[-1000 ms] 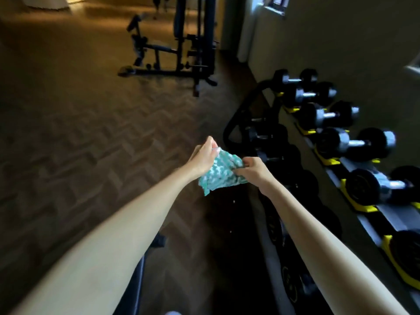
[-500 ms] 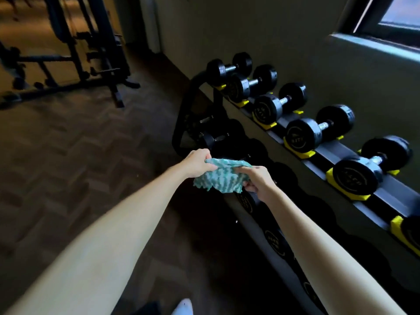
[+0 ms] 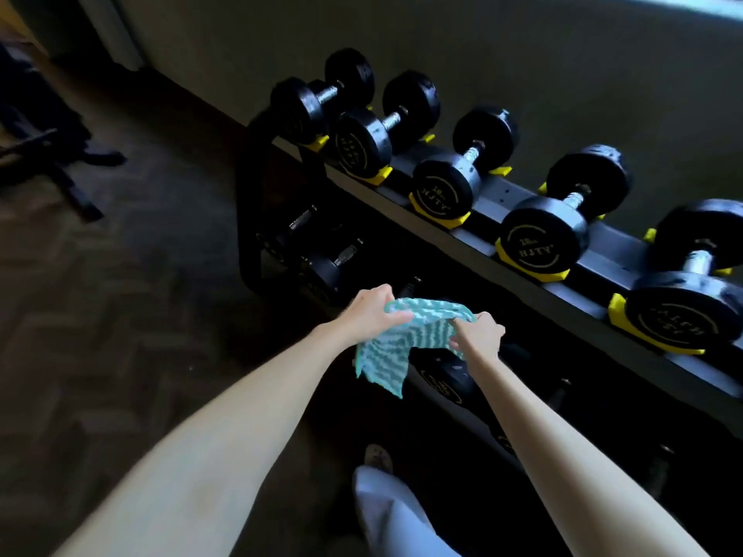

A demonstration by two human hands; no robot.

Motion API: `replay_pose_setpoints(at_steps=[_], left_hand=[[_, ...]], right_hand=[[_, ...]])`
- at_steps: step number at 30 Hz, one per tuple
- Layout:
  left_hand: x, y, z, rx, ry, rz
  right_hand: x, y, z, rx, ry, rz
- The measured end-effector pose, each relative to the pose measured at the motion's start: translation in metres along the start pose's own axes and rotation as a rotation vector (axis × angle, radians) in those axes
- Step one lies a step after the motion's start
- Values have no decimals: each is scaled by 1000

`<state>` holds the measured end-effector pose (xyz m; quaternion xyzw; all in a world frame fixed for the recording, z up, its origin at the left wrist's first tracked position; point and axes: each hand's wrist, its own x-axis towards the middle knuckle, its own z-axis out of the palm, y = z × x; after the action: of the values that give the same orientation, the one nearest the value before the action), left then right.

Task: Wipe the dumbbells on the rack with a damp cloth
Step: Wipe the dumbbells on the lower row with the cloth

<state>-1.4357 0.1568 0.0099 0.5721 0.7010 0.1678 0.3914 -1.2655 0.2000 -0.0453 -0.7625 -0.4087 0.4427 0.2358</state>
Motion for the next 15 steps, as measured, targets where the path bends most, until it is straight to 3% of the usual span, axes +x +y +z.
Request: replay_pose_setpoints(at_steps=[4, 6, 10, 15], left_hand=[[62, -14, -18, 82, -140, 33], [82, -20, -25, 119, -221, 69], [121, -37, -46, 165, -405, 102], [172, -65, -77, 50, -542, 42]], right_hand=[[38, -21, 51, 500, -9, 352], [48, -28, 70, 681, -110, 459], [67, -33, 112, 769, -447, 383], [100, -60, 174, 921, -469, 336]])
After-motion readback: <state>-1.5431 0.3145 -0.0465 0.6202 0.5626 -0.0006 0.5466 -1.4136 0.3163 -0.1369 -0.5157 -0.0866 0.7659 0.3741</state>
